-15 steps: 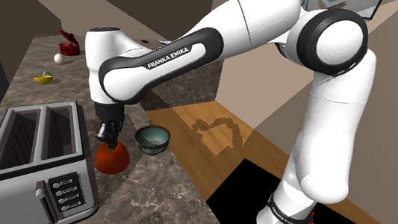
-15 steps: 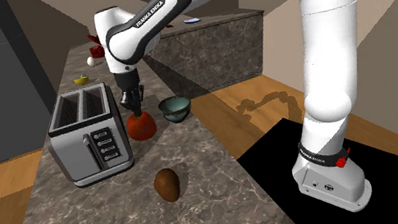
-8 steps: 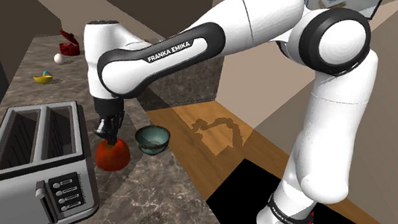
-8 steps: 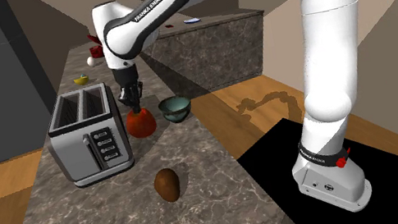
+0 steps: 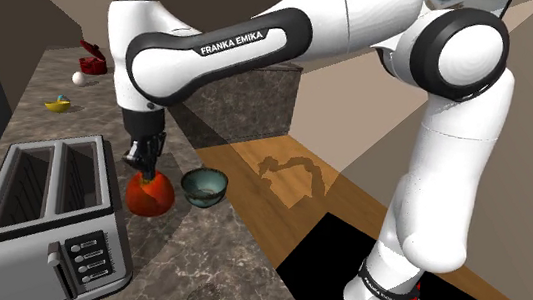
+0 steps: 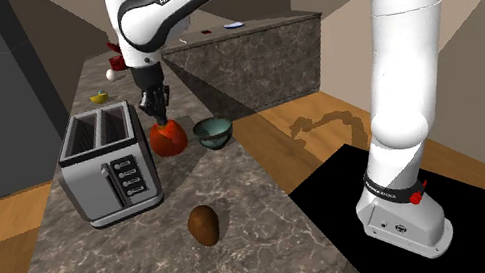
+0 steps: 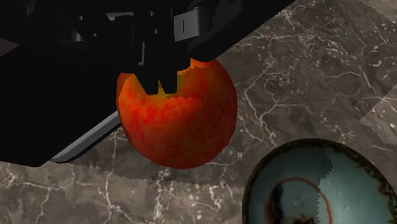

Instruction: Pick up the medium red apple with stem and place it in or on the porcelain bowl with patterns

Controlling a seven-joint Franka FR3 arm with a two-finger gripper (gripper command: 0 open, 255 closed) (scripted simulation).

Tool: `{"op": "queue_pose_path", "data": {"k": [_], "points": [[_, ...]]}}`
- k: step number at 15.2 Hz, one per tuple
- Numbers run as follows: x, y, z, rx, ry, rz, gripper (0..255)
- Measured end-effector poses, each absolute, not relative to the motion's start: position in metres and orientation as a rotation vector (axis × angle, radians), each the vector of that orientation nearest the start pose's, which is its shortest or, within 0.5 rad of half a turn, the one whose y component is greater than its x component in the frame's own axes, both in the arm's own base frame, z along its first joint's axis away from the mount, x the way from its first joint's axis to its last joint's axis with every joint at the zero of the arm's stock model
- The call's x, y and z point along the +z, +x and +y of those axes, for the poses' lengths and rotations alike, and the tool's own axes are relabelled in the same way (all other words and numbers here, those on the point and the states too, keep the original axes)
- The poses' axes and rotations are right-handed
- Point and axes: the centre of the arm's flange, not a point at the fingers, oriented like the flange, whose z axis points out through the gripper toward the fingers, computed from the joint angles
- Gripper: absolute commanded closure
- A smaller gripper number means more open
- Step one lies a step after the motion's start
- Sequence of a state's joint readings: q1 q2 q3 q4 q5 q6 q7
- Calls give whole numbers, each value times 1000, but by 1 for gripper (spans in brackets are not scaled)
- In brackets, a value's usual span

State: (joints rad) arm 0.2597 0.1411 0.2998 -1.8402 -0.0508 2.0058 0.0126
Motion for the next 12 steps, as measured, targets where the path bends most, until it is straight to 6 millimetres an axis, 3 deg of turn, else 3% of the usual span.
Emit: {"op": "queue_pose_path", "data": {"k": [12], "points": [[518,515,310,-49,-3013,-873,255]]}}
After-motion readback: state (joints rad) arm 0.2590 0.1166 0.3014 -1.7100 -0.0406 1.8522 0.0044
